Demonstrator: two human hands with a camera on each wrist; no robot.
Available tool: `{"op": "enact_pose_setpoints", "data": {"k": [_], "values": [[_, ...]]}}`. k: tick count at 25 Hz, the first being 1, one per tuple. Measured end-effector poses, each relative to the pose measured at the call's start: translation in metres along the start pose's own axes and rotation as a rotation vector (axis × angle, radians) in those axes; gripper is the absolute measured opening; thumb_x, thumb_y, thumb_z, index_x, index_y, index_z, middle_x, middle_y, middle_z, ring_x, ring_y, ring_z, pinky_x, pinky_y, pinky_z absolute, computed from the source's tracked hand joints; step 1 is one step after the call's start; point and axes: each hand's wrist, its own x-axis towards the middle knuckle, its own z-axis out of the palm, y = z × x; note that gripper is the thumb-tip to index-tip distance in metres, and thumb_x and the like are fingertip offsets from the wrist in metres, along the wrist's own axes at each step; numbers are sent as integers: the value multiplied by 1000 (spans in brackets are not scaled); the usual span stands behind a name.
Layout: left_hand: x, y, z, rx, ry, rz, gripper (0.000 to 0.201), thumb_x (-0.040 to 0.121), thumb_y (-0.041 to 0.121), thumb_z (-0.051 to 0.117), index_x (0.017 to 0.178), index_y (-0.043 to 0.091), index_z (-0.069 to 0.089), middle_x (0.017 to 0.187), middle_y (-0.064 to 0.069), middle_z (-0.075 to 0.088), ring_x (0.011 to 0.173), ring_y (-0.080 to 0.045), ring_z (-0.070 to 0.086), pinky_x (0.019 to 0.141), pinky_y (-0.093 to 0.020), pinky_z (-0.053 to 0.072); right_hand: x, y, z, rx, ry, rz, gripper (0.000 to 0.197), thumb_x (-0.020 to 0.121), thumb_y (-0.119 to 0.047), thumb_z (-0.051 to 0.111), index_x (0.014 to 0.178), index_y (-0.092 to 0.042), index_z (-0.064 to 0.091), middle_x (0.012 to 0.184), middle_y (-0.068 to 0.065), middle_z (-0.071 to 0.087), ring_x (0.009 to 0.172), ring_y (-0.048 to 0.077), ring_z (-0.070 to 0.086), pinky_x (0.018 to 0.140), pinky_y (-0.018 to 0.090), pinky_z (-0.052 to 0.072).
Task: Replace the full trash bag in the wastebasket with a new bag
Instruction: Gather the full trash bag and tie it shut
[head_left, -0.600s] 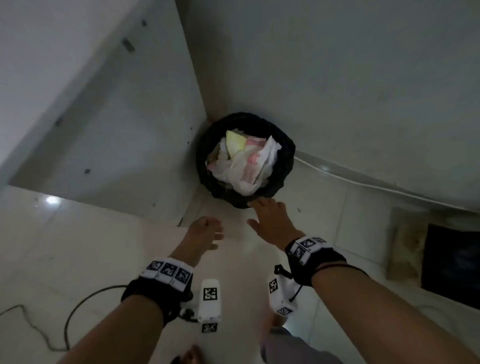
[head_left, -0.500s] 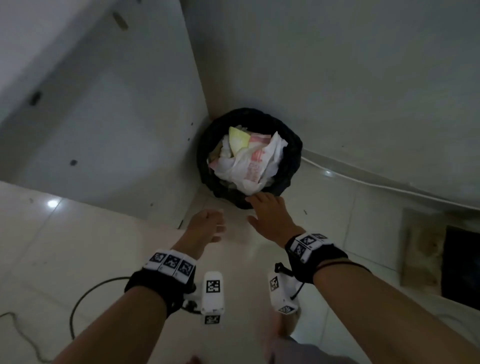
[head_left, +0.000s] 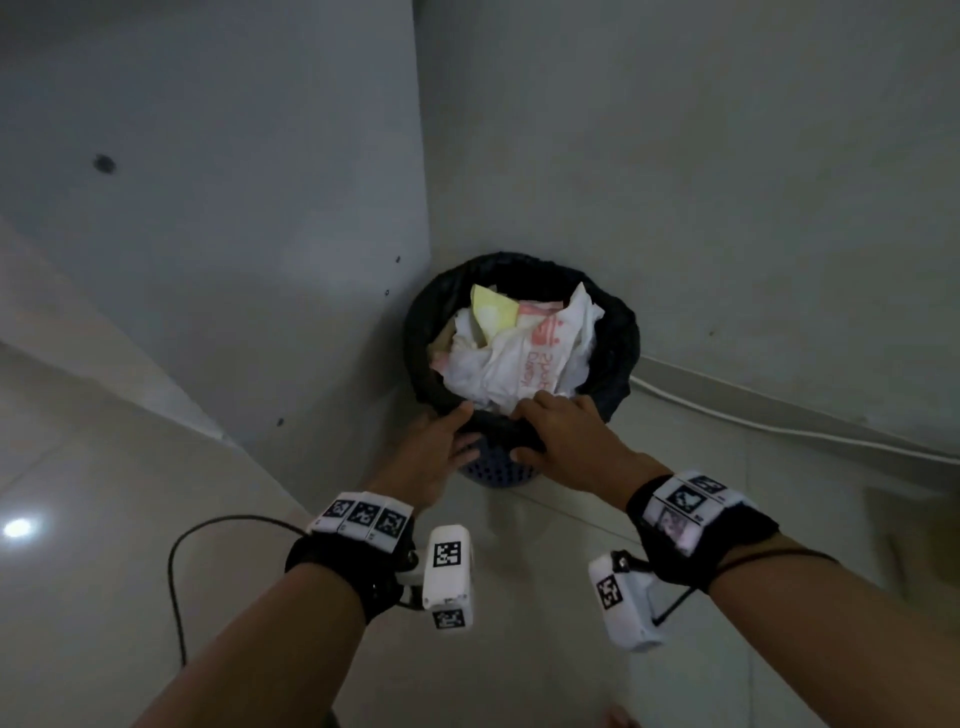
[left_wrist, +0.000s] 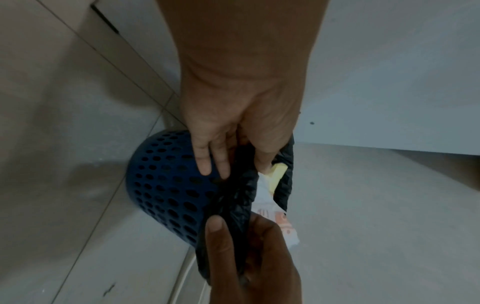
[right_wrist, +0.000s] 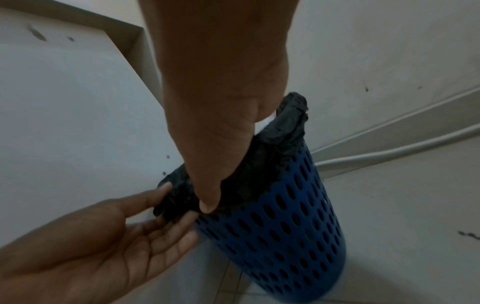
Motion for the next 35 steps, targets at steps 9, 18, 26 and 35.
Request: {"op": "enact_pose_setpoints", "data": {"k": [9,18,26,35], "values": [[-80,-63,-15,-53,-111,42,16,99,23,52,107,10,55,106,-10,69,93,-26,69,83,-41,54,-69,-18,-32,57,-316,-14,21,94,-39,53,96,-18,53,94,0,53,84,22,54,70,33,39],[-88,-60,-32,-13,-184,-45,8,96,6,55,103,9,57,96,-10,67,86,-23,65,77,-38,51,-73,-46,-5,-39,20,-90,24,93,-34,57,97,-11,60,93,8,61,82,32,62,64,34,37],[-86,-60,-28,214,-29,85,15,95,11,58,88,-2,60,67,-9,63,48,-10,62,53,-22,54,-79,-59,-5,-160,22,-25,46,81,-47,65,114,-17,53,105,4,57,92,28,58,75,35,33],[-98,-60,-58,53,-95,-122,17,94,23,62,103,9,63,94,-6,68,89,-21,65,81,-39,52,-86,-68,6,-140,23,-96,30,78,-26,64,103,-12,57,93,8,60,78,31,61,66,32,31]]}}
